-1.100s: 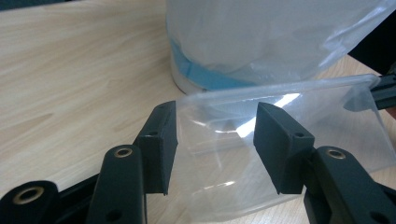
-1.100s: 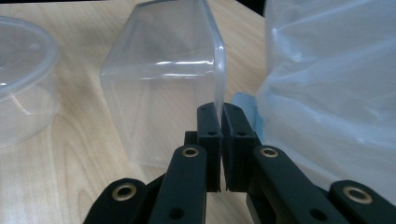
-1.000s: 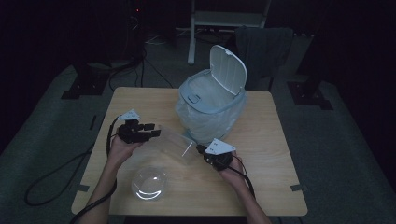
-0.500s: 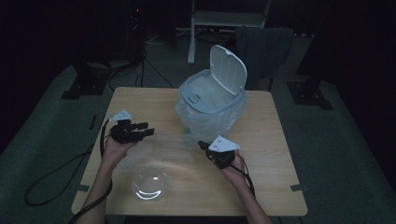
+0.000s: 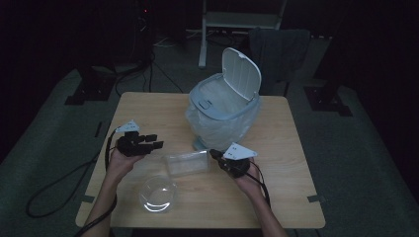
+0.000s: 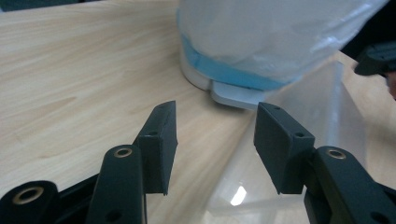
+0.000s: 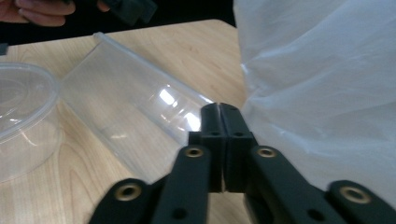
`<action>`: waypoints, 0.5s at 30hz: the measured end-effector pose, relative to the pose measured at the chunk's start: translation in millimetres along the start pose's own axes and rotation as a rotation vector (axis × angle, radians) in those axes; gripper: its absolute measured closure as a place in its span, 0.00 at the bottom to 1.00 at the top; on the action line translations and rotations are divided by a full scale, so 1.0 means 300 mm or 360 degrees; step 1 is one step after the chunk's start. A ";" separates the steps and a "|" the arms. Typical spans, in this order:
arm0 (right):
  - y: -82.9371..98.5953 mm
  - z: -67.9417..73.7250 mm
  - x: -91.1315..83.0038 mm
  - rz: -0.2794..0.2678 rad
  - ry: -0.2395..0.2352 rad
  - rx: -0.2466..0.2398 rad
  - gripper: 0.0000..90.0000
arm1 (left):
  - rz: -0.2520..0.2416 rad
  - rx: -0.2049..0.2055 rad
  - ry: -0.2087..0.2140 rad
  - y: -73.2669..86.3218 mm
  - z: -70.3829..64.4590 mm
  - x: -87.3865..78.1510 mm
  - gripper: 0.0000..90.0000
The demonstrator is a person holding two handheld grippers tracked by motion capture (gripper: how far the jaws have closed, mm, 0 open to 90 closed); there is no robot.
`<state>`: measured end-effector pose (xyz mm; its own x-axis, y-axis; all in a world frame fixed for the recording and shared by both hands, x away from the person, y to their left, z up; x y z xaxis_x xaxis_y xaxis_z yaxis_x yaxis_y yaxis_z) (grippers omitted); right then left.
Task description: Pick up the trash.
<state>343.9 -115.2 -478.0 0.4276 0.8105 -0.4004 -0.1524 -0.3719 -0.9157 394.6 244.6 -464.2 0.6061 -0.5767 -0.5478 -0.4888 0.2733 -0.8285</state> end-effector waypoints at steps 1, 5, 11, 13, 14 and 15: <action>-0.001 -0.008 -0.002 -0.0003 0.0000 0.0015 0.91 | -0.0002 0.0005 0.0000 0.002 -0.004 -0.005 0.55; 0.005 -0.022 0.005 0.0010 0.0002 0.0028 0.82 | 0.0012 0.0035 0.0010 0.021 -0.016 -0.038 0.55; 0.009 -0.050 0.026 -0.0012 -0.0059 0.0084 0.68 | 0.0068 0.0059 0.0055 0.050 -0.041 -0.058 0.57; 0.007 -0.059 0.031 -0.0025 -0.0109 0.0106 0.65 | 0.0099 0.0077 0.0067 0.057 -0.050 -0.048 0.58; 0.006 -0.062 0.035 -0.0023 -0.0133 0.0113 0.64 | 0.0109 0.0080 0.0078 0.059 -0.053 -0.043 0.59; 0.004 -0.063 0.040 -0.0019 -0.0149 0.0111 0.64 | 0.0120 0.0080 0.0088 0.060 -0.054 -0.038 0.60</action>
Point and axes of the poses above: each handheld gripper's, and its own axes: x roughly forward along the jaws, y roughly out of its underside, z roughly to its left, the point moved 1 cm from there along x, roughly forward along the jaws, and after that the axes turned 12 degrees about -y, right-handed, at the moved point
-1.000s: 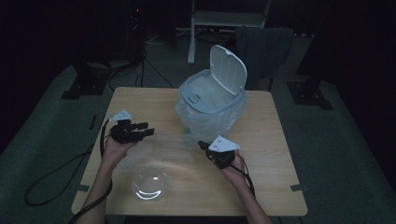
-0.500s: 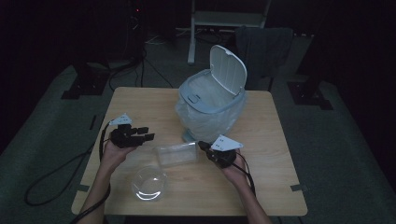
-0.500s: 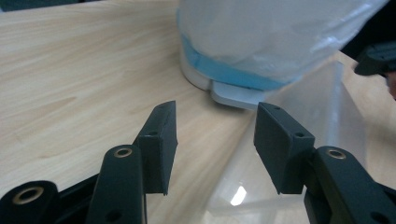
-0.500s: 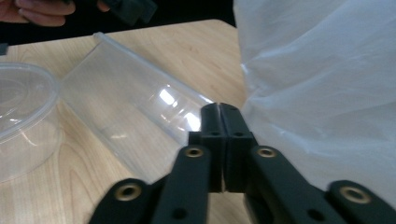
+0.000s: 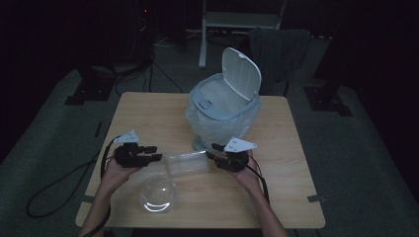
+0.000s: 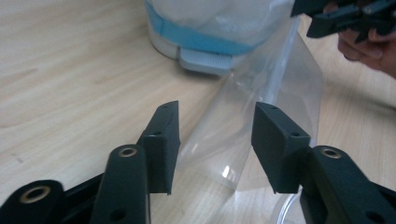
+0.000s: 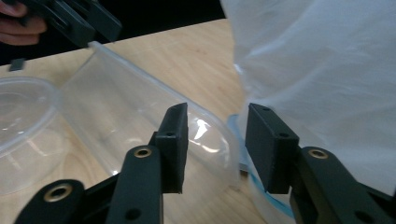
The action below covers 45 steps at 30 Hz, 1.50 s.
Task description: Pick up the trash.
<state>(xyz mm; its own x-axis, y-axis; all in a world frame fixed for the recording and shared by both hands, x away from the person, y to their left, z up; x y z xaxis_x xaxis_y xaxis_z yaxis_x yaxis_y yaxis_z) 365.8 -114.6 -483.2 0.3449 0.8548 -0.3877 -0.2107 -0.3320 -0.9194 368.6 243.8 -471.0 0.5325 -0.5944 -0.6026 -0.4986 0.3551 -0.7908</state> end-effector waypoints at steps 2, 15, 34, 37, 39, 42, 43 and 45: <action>0.002 -0.006 0.009 -0.0006 -0.0026 0.0009 0.63 | 0.0005 -0.0006 0.0008 0.001 0.001 0.008 0.62; 0.022 0.014 -0.045 0.0044 -0.0147 -0.0002 0.74 | -0.0001 -0.0071 -0.0106 -0.052 0.027 0.074 0.62; 0.035 0.095 -0.037 0.0167 -0.0021 -0.0145 0.94 | 0.0016 -0.0039 -0.0050 -0.145 -0.009 0.203 0.62; 0.030 0.107 -0.033 0.0151 0.0034 -0.0154 0.95 | -0.0032 -0.0043 -0.0079 -0.147 0.001 0.165 0.62; 0.021 0.110 -0.034 0.0134 0.0052 -0.0155 0.95 | -0.0062 -0.0056 -0.0102 -0.146 0.014 0.140 0.62; 0.004 0.116 -0.042 0.0102 0.0071 -0.0162 0.95 | -0.0094 -0.0091 -0.0134 -0.138 0.033 0.109 0.62; -0.001 0.118 -0.045 0.0094 0.0064 -0.0165 0.95 | -0.0103 -0.0105 -0.0143 -0.133 0.041 0.099 0.62; -0.010 0.123 -0.050 0.0079 0.0045 -0.0165 0.95 | -0.0117 -0.0130 -0.0163 -0.121 0.057 0.080 0.62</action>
Point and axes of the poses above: each handheld gripper's, and its own axes: x roughly forward along the jaws, y roughly out of its underside, z roughly to its left, the point moved 1 cm from there along x, roughly forward along the jaws, and after that the axes turned 12 degrees about -y, right-handed, at the moved point
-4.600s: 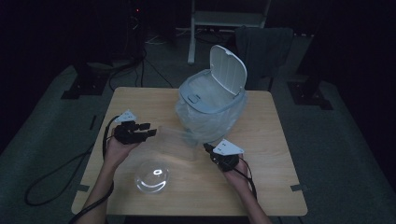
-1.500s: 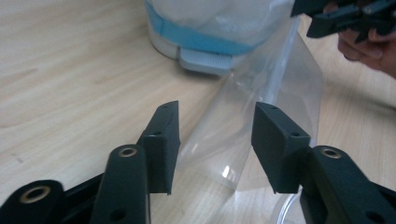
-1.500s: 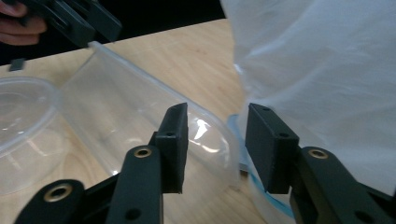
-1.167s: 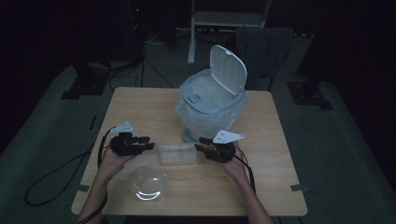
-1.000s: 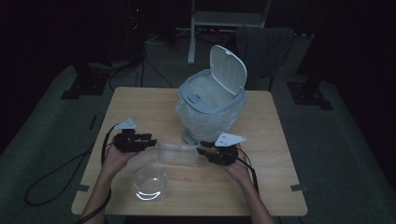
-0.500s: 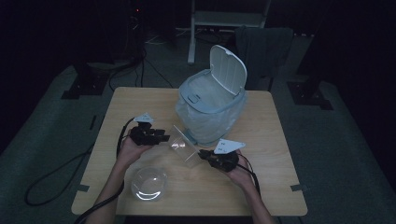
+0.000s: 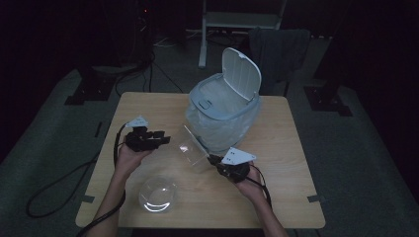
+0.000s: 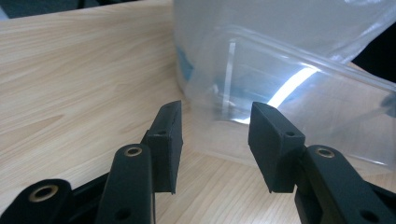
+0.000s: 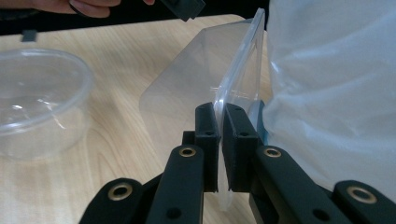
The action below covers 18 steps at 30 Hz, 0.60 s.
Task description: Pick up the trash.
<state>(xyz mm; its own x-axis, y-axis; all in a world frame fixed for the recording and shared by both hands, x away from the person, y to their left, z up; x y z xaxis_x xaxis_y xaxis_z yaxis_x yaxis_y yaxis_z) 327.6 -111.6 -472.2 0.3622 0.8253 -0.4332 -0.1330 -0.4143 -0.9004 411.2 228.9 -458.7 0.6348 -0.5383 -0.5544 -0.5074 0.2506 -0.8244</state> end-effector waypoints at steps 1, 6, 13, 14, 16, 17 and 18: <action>-0.004 0.002 -0.002 -0.0007 -0.0020 0.0002 0.95 | -0.0005 -0.0016 -0.0007 0.006 0.009 -0.008 0.62; -0.024 0.014 -0.006 -0.0021 -0.0028 -0.0020 0.95 | -0.0009 -0.0063 -0.0041 0.036 0.046 -0.040 0.62; -0.045 0.017 -0.014 -0.0053 -0.0034 -0.0027 0.95 | -0.0002 -0.0085 -0.0060 0.056 0.063 -0.053 0.62; -0.047 0.018 -0.015 -0.0052 -0.0032 -0.0025 0.95 | 0.0000 -0.0082 -0.0063 0.059 0.065 -0.055 0.62; -0.052 0.020 -0.016 -0.0060 -0.0034 -0.0032 0.95 | -0.0002 -0.0093 -0.0063 0.061 0.067 -0.057 0.62; -0.056 0.022 -0.018 -0.0065 -0.0039 -0.0036 0.95 | -0.0002 -0.0095 -0.0067 0.063 0.069 -0.058 0.62; -0.059 0.024 -0.019 -0.0071 -0.0043 -0.0037 0.95 | -0.0002 -0.0098 -0.0066 0.064 0.070 -0.058 0.62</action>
Point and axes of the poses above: each handheld gripper's, and its own axes: x roughly forward along the jaws, y roughly out of its underside, z roughly to its left, the point moved 1 cm from there along x, roughly forward along the jaws, and after that the axes turned 12 degrees about -y, right-handed, at the moved point
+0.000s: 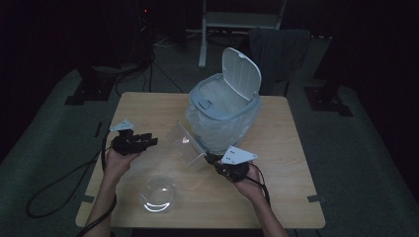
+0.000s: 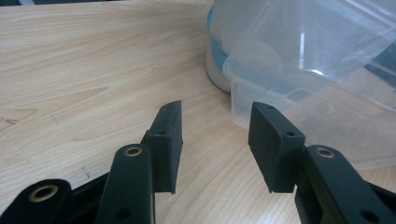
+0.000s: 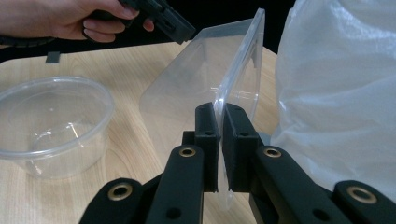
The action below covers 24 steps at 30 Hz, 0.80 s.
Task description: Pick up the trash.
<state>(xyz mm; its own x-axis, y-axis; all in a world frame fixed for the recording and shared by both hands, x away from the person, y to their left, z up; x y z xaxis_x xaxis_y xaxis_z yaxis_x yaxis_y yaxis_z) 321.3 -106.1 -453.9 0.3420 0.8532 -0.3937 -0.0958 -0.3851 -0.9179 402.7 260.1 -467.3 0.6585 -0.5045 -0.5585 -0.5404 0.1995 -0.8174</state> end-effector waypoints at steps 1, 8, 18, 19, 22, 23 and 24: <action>-0.003 0.001 -0.001 -0.0002 -0.0001 -0.0002 0.95 | 0.0002 0.0000 -0.0001 0.001 0.002 -0.001 0.62; -0.027 0.011 -0.003 -0.0031 -0.0018 -0.0017 0.95 | 0.0000 -0.0006 -0.0008 0.005 0.008 -0.007 0.62; -0.074 0.028 -0.010 -0.0065 -0.0030 -0.0045 0.95 | 0.0005 -0.0009 -0.0011 0.008 0.014 -0.013 0.62; -0.078 0.029 -0.011 -0.0070 -0.0031 -0.0045 0.95 | 0.0005 -0.0010 -0.0011 0.008 0.014 -0.013 0.62; -0.092 0.031 -0.017 -0.0076 -0.0029 -0.0048 0.95 | 0.0002 -0.0010 -0.0014 0.008 0.016 -0.016 0.62; -0.097 0.030 -0.019 -0.0077 -0.0028 -0.0050 0.95 | 0.0000 -0.0014 -0.0014 0.007 0.016 -0.018 0.62; -0.103 0.031 -0.021 -0.0082 -0.0025 -0.0047 0.95 | -0.0002 -0.0015 -0.0015 0.007 0.016 -0.019 0.62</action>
<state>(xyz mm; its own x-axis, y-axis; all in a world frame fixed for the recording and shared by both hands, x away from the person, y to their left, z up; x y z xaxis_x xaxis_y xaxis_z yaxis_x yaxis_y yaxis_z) 313.4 -96.5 -423.6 0.3313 0.8775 -0.3467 -0.0505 -0.3504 -0.9352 400.4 267.4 -466.6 0.6638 -0.4969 -0.5590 -0.5446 0.1912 -0.8166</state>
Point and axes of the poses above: each handheld gripper's, and its own axes: x roughly forward along the jaws, y roughly out of its underside, z roughly to its left, the point moved 1 cm from there along x, roughly forward along the jaws, and after that the axes turned 12 degrees about -y, right-handed, at the moved point
